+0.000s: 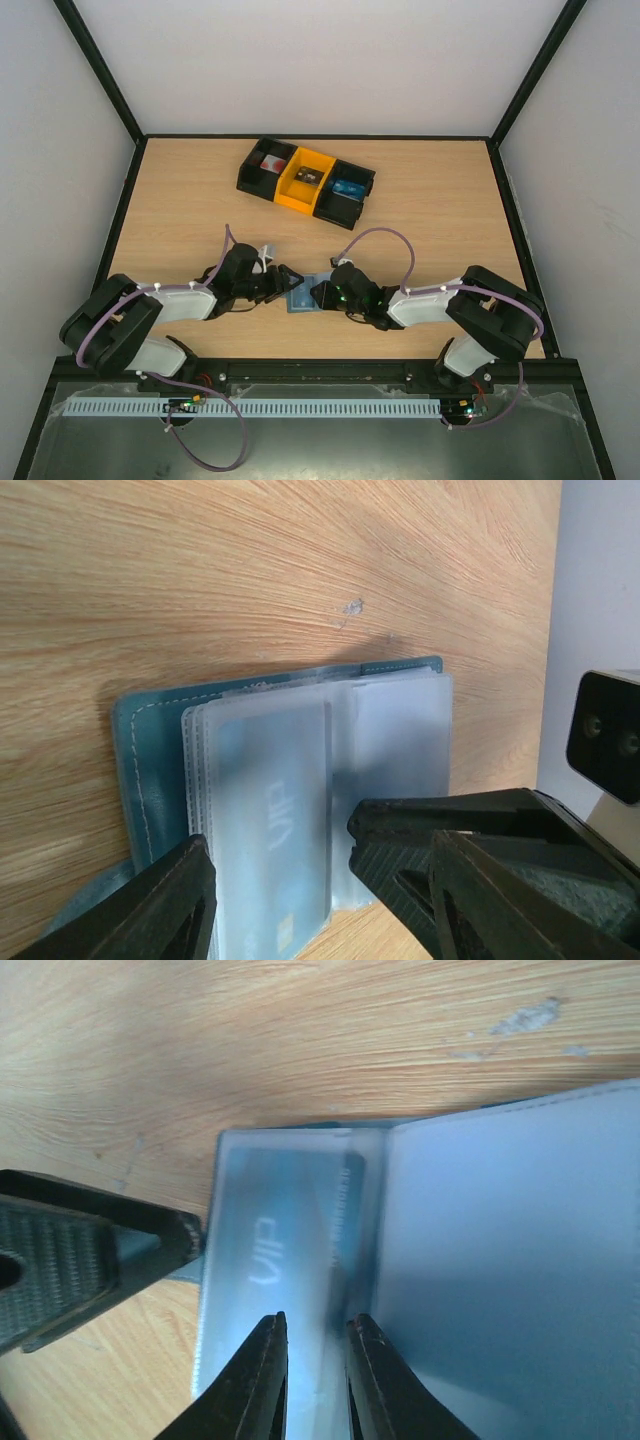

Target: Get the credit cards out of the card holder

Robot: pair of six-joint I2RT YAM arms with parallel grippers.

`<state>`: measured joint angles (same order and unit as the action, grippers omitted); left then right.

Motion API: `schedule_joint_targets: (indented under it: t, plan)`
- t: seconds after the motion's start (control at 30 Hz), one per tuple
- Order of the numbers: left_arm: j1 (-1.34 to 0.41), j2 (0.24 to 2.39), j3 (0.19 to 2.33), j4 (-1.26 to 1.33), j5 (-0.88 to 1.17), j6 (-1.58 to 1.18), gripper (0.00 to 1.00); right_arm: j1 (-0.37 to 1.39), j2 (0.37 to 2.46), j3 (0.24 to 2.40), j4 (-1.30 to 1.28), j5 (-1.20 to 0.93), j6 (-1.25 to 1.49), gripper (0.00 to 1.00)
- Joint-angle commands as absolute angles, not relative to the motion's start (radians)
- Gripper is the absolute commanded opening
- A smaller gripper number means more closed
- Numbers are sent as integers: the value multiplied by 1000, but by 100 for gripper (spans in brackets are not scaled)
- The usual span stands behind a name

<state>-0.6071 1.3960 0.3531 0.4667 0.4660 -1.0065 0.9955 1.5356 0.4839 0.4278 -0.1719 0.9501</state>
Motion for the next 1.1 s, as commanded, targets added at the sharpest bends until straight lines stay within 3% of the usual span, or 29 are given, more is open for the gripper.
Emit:
schedule_joint_targets:
  t: [0.0, 0.47, 0.9, 1.07]
  plan:
    - [-598, 1402, 332, 494, 466, -990, 60, 1000, 1571, 488, 354, -111, 931, 18]
    - [-585, 1308, 357, 414, 480, -968, 65, 1001, 1632, 471, 341, -92, 933, 7]
    - [-585, 1363, 342, 584, 531, -995, 80, 1000, 1626, 445, 368, -94, 939, 5]
    - [-586, 1414, 353, 594, 541, -972, 81, 1000, 1618, 446, 364, -95, 939, 6]
